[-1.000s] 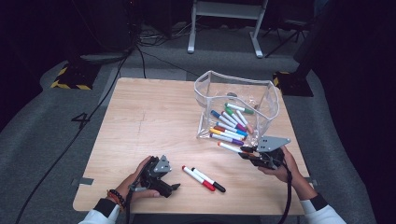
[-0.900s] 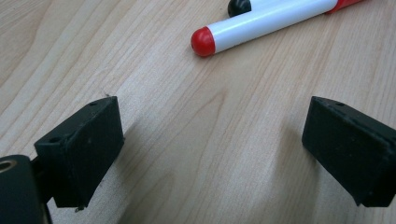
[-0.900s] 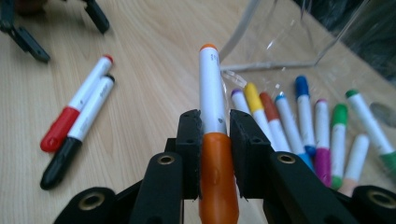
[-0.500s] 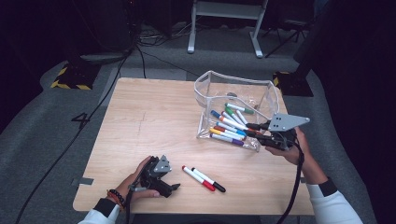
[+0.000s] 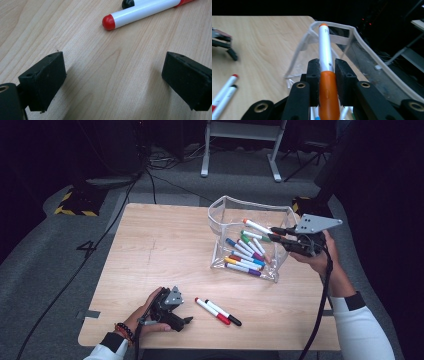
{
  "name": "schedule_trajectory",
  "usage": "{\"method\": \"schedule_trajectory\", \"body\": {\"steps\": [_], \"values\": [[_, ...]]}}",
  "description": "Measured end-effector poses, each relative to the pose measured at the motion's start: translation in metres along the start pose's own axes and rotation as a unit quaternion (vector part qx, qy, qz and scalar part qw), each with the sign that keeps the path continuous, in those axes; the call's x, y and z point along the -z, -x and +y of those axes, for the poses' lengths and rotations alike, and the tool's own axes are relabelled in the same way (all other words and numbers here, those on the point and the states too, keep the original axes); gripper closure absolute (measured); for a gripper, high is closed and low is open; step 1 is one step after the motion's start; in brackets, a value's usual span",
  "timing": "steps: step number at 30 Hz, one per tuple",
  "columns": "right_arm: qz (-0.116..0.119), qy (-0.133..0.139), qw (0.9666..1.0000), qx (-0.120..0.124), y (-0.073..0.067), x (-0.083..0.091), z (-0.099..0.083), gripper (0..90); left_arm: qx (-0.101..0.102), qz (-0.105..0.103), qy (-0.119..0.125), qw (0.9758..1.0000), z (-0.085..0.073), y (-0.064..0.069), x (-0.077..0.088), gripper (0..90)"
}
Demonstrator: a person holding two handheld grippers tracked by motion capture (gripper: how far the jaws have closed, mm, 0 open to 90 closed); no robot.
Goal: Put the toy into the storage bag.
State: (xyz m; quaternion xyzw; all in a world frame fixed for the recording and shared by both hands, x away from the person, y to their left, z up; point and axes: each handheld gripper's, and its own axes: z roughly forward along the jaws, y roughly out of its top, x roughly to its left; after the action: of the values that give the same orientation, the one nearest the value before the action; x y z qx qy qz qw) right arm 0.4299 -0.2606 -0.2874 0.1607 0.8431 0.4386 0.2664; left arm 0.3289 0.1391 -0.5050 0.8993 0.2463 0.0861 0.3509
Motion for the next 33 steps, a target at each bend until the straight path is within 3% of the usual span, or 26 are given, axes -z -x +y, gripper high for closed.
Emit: {"method": "schedule_trajectory", "body": {"steps": [6,14,24,28,30,33], "values": [[-0.008,-0.020,0.9994,-0.027,0.026,-0.017,0.000,74.4,0.000,0.000,0.000,1.0000,0.000,0.000,0.000,5.6],[-0.005,-0.071,0.9959,-0.056,0.046,-0.045,-0.009,74.4,0.000,0.000,0.000,1.0000,0.000,0.000,0.000,5.7],[0.009,-0.155,0.9843,-0.085,0.051,-0.071,-0.021,74.4,-0.001,0.000,0.000,1.0000,0.000,0.000,0.000,5.7],[0.033,-0.183,0.9784,-0.091,0.048,-0.076,-0.024,74.3,-0.001,0.000,0.000,1.0000,0.000,0.000,0.000,5.7],[0.059,-0.191,0.9752,-0.094,0.046,-0.079,-0.025,74.3,0.000,0.000,0.000,1.0000,0.000,0.000,0.000,5.7],[0.073,-0.199,0.9728,-0.093,0.045,-0.079,-0.025,74.2,-0.001,0.000,0.000,1.0000,0.000,0.000,0.000,5.6]]}}
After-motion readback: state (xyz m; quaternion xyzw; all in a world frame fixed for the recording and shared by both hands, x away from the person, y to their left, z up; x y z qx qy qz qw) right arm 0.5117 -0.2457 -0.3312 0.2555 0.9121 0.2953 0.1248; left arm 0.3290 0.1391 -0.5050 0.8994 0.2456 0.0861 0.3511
